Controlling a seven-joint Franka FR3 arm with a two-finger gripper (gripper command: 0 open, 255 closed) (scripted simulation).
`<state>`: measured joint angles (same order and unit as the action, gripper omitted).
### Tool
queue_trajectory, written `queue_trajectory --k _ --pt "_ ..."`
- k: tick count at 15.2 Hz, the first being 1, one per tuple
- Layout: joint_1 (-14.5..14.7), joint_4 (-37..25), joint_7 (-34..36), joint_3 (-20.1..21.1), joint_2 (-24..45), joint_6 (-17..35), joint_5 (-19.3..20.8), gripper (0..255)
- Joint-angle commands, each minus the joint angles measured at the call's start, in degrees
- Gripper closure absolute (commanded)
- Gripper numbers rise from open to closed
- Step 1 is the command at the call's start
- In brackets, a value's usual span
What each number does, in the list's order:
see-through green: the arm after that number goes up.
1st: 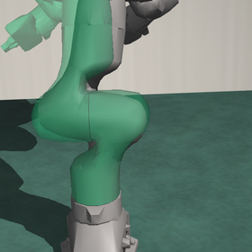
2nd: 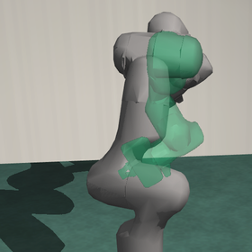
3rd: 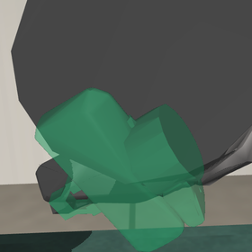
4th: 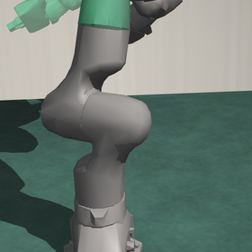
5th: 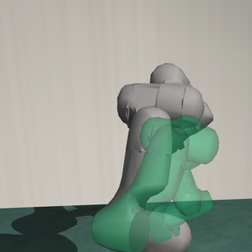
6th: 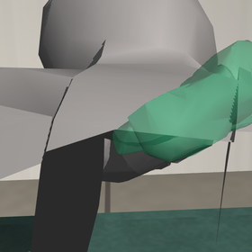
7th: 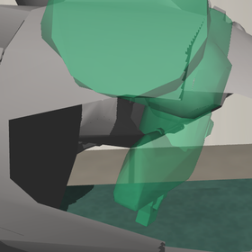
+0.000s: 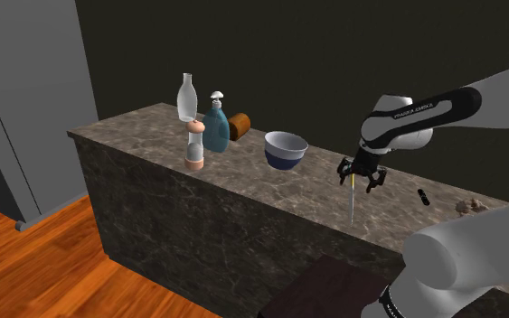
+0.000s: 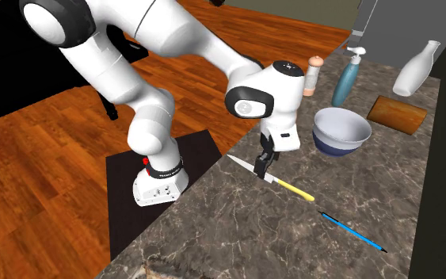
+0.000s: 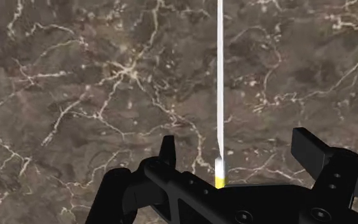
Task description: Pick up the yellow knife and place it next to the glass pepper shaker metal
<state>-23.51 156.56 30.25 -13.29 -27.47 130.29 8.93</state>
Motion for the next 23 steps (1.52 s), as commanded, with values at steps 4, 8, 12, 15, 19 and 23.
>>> queue_trajectory --k 4,8,12,15,19,23 --pt "-0.41 1.6 0.3 -1.04 3.98 5.77 0.01 0" --pt "-0.32 2.39 0.19 -1.35 5.88 8.45 -0.02 0" --pt "-0.31 2.38 0.19 -1.35 5.89 8.45 -0.02 0" --pt "-0.32 2.38 0.19 -1.35 5.87 8.44 -0.02 0" --pt "-0.32 2.38 0.19 -1.35 5.87 8.44 -0.02 255" --pt "-0.32 2.38 0.19 -1.35 5.87 8.43 -0.02 255"
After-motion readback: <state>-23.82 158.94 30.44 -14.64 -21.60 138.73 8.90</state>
